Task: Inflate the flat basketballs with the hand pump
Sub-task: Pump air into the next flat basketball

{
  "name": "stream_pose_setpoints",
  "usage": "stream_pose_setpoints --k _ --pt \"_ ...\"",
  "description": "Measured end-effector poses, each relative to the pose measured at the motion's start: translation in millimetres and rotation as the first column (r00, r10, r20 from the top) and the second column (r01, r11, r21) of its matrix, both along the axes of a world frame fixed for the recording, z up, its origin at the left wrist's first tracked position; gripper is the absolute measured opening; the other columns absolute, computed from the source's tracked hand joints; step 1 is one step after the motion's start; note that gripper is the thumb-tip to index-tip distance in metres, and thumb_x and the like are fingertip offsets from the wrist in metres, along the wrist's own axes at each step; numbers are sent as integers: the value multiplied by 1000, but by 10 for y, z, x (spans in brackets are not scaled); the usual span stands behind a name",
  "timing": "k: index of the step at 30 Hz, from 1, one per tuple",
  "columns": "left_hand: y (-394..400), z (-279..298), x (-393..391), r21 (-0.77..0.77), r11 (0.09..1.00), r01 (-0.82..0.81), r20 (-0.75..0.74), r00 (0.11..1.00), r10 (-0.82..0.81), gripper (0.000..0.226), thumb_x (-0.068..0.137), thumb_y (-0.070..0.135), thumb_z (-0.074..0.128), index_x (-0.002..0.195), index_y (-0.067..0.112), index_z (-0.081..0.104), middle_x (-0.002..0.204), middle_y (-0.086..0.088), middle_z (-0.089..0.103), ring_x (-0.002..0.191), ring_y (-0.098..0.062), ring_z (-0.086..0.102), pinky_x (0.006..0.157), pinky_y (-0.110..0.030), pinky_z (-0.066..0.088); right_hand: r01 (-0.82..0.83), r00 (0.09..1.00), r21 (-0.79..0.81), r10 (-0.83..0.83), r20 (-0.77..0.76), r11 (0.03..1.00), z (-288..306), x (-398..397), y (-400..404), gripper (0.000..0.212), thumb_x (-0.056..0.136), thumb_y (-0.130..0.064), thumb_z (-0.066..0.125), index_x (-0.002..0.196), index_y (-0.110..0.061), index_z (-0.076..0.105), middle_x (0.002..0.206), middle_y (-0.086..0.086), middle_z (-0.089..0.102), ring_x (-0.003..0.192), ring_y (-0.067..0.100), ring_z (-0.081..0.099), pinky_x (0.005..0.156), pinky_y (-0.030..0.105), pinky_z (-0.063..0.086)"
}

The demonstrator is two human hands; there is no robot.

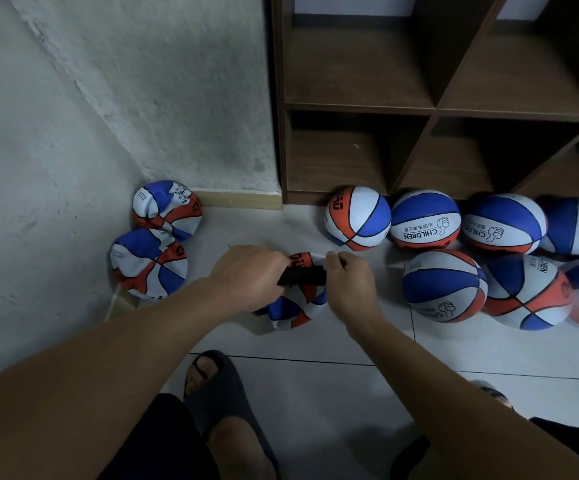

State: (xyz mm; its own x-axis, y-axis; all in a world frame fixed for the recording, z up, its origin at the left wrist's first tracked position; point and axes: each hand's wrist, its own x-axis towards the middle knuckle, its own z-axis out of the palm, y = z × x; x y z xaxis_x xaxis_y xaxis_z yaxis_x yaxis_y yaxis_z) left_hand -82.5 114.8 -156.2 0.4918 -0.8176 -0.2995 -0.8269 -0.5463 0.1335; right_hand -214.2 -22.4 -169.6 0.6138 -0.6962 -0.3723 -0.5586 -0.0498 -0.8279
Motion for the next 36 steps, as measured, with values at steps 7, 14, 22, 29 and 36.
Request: stream_pose_setpoints --k 7,14,22,29,36 --pt "144 -44 203 -10 998 -65 36 997 66 23 98 37 65 77 32 57 72 8 60 62 -10 57 55 -31 43 177 983 37 -175 -55 983 98 -106 -615 32 106 -33 55 98 -4 67 79 8 61 71 23 52 65 35 44" --pt "102 -83 133 1 998 -65 54 996 65 23 97 36 66 77 30 58 71 7 60 58 -9 55 49 -29 32 241 970 -10 -241 9 970 68 -81 -450 31 108 -27 52 84 -9 59 71 4 56 66 21 50 64 37 43" --pt "23 -87 -37 49 999 -20 -23 1000 21 20 90 27 71 82 33 54 74 6 61 65 -17 62 56 -30 44 128 991 -36 -127 36 991 -2 -89 117 41 113 -31 44 76 -15 53 68 2 54 61 15 48 58 34 37" --pt "11 -92 -19 26 1000 -3 -9 1000 3 9 90 31 72 92 28 64 74 6 62 64 -18 63 58 -32 50 69 997 6 -69 25 998 -27 -34 101 40 112 -33 45 77 -16 54 69 2 55 61 16 50 59 35 40" --pt "65 -55 69 -13 1000 -15 -26 1000 15 13 92 34 66 81 30 61 71 7 62 61 -13 60 54 -32 43 10 1000 35 -9 -25 999 95 -14 -98 36 112 -33 48 85 -14 62 70 0 55 61 12 49 58 31 40"
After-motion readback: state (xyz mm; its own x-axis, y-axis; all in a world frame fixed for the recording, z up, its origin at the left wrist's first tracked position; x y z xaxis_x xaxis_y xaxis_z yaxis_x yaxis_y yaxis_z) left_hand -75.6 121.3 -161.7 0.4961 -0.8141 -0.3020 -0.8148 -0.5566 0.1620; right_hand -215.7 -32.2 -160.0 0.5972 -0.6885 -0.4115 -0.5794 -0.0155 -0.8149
